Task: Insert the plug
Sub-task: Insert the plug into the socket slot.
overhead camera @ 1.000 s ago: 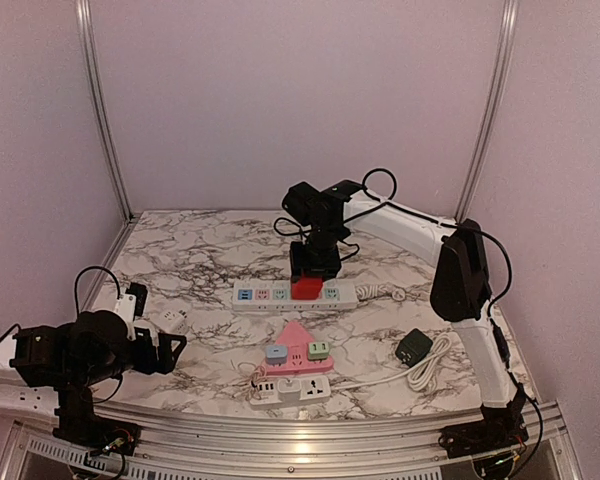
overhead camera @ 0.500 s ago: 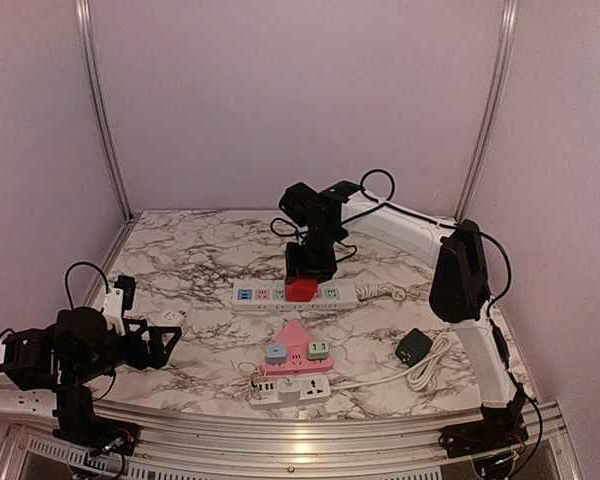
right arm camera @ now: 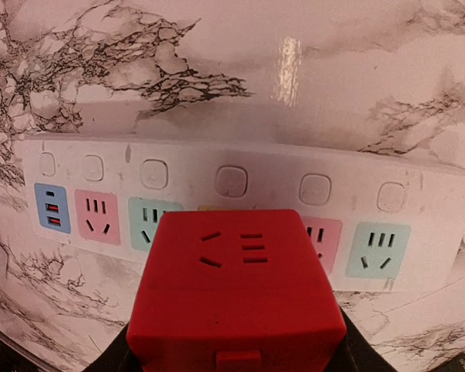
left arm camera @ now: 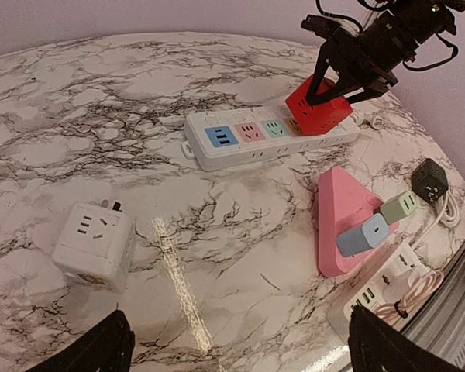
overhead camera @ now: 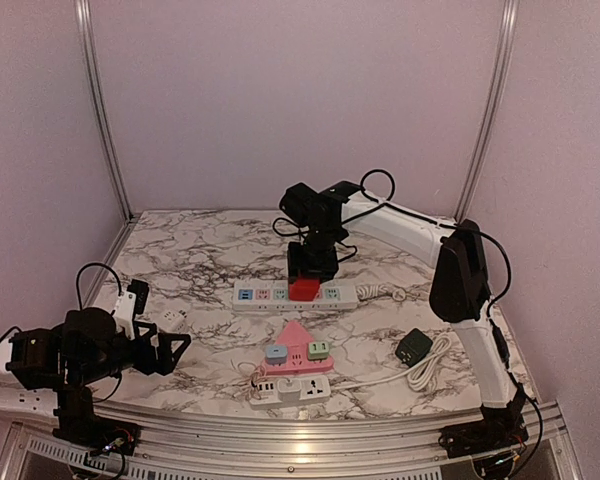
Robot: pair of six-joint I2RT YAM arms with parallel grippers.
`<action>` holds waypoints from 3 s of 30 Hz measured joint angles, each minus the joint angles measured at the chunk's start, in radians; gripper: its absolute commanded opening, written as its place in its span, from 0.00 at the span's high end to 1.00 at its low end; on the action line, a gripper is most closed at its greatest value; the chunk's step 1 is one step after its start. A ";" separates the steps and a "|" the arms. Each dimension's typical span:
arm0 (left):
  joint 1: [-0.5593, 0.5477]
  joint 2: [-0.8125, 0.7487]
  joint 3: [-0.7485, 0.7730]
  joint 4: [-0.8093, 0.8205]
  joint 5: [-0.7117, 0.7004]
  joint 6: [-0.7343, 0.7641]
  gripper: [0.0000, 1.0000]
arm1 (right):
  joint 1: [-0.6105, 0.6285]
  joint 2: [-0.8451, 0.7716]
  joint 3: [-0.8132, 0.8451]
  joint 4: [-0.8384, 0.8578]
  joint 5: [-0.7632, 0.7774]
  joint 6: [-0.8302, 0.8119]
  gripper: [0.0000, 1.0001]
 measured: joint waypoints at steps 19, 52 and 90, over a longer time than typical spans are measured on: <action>0.000 -0.018 -0.027 0.038 0.042 0.024 0.01 | 0.000 0.024 0.034 -0.023 0.012 0.052 1.00; 0.000 -0.028 -0.031 0.045 0.045 0.023 0.01 | -0.001 -0.084 -0.166 -0.080 0.146 0.167 1.00; 0.000 -0.032 -0.051 0.048 0.048 0.018 0.01 | -0.051 0.088 0.046 -0.203 0.064 0.084 1.00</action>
